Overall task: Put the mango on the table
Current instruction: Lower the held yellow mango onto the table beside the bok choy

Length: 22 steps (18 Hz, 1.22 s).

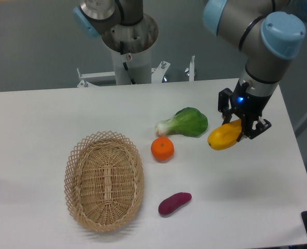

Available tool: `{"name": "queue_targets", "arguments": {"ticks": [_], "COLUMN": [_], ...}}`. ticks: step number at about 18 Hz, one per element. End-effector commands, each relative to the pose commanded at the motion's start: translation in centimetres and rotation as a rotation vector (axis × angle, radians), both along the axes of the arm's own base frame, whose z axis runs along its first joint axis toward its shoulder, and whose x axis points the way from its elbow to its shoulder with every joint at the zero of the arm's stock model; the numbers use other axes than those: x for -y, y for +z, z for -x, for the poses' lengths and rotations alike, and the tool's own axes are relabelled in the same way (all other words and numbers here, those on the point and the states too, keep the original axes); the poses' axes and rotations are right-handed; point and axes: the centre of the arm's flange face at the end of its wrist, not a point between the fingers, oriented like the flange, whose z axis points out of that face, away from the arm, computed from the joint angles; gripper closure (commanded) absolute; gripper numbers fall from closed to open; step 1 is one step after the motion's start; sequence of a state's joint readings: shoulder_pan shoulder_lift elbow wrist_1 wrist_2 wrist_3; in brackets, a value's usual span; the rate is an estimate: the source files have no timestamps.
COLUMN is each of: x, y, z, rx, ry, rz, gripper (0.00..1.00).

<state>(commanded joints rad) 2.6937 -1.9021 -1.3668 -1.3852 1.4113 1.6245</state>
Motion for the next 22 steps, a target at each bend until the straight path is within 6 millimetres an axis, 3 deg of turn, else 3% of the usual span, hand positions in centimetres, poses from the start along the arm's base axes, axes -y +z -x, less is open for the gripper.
{"name": "queue_targets", "arguments": {"ticks": [8,12,18,22], "x": [0.2,0.4,1.0,1.8], "y": [-1.7,-3.7,-8.3,-12.5], "z": [-0.6,-0.9,-1.1,0.5], "rx": [0.015,0.014,-0.090,-0.187], "ry": [-0.005,-0.051,-0.099,-0.152], "rz": [0.007,0.009,-0.002,0.085], "gripper": [0.58,0.58,0.59,0.59]}}
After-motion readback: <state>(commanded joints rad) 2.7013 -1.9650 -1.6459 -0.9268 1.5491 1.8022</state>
